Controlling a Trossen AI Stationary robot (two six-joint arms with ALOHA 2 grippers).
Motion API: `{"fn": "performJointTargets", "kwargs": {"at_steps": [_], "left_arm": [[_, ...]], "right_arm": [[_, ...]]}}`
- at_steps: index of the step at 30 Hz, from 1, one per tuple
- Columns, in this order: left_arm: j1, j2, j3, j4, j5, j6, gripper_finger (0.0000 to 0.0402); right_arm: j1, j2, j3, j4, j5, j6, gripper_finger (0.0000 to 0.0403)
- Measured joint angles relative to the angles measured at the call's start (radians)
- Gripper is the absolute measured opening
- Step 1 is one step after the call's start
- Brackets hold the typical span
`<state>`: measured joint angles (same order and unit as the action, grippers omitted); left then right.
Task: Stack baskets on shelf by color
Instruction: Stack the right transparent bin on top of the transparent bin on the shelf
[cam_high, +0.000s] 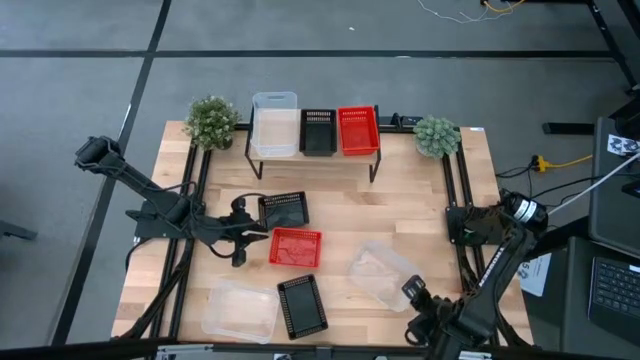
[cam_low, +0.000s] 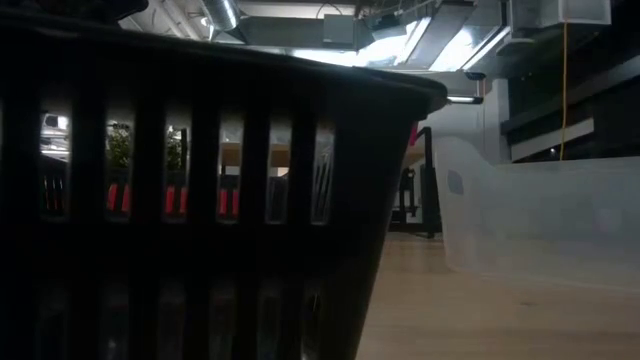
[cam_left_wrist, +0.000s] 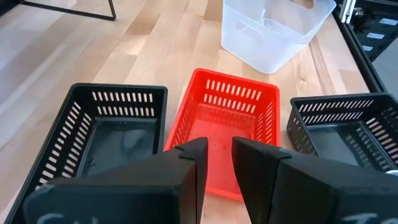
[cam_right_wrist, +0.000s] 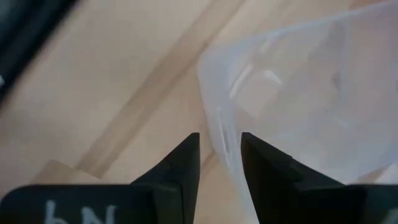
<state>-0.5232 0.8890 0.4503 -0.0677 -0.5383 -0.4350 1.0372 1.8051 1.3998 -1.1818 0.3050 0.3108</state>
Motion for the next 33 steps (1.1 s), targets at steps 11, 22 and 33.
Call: {"fn": "performJointTargets", "kwargs": {"at_steps": [11, 22, 33], "left_arm": [[0.000, 0.000, 0.000, 0.001, 0.001, 0.026, 0.0066], [0.000, 0.000, 0.000, -0.003, 0.010, 0.029, 0.0066], [0.000, 0.001, 0.001, -0.008, 0.009, 0.030, 0.0066]], "right_arm": [[-0.060, 0.001, -0.111, 0.005, -0.005, -0.002, 0.0117], [-0.102, 0.002, -0.130, 0.034, -0.109, -0.002, 0.0102], [-0.105, 0.002, -0.130, 0.054, -0.115, 0.039, 0.0007]]}}
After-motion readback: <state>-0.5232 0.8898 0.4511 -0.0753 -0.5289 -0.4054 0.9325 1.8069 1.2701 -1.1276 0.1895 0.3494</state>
